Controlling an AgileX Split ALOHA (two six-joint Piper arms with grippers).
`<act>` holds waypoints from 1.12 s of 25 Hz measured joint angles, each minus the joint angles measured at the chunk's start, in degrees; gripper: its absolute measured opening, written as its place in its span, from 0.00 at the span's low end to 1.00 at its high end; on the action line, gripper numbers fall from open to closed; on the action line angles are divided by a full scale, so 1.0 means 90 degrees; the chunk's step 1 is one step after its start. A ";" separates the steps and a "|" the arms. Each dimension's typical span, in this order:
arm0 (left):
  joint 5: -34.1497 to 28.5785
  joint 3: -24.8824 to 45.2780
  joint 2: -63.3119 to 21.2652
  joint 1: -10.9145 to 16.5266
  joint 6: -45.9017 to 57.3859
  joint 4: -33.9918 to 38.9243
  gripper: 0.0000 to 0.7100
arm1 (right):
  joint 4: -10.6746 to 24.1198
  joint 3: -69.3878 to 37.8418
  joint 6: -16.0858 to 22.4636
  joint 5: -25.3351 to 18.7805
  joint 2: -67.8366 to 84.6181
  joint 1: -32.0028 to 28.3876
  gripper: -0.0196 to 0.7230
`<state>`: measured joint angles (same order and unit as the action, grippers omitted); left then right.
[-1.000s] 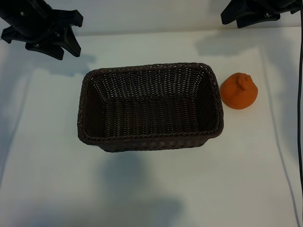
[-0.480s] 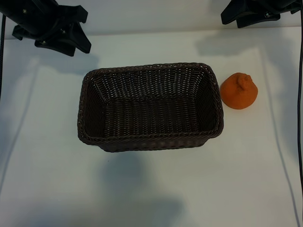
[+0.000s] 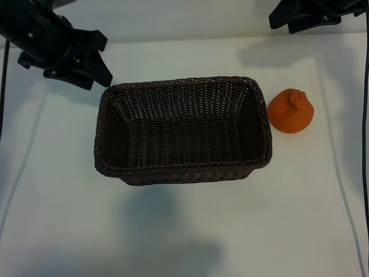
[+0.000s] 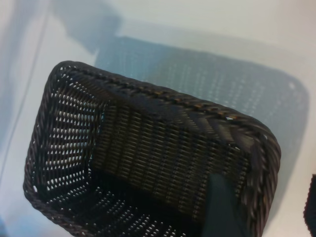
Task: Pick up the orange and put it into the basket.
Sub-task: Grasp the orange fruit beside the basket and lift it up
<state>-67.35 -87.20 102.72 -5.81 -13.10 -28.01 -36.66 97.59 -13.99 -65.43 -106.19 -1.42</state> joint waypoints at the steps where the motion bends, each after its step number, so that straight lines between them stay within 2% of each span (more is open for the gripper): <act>1: 0.0000 0.0000 -0.0069 0.0000 0.0000 0.0006 0.63 | 0.0000 0.0000 0.0000 0.0006 0.0000 0.0000 0.58; 22: 0.0000 0.0000 -0.0269 0.0000 0.0038 0.0347 0.63 | 0.0000 0.0000 -0.0008 -0.0017 0.0000 0.0000 0.58; 28: 0.0000 0.0000 -0.0450 0.0000 0.0038 0.0409 0.63 | 0.0000 0.0000 -0.0224 -0.0054 0.0000 0.0000 0.58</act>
<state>-67.35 -87.20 98.67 -5.81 -12.76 -24.32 -36.66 97.59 -16.01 -65.92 -106.19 -1.42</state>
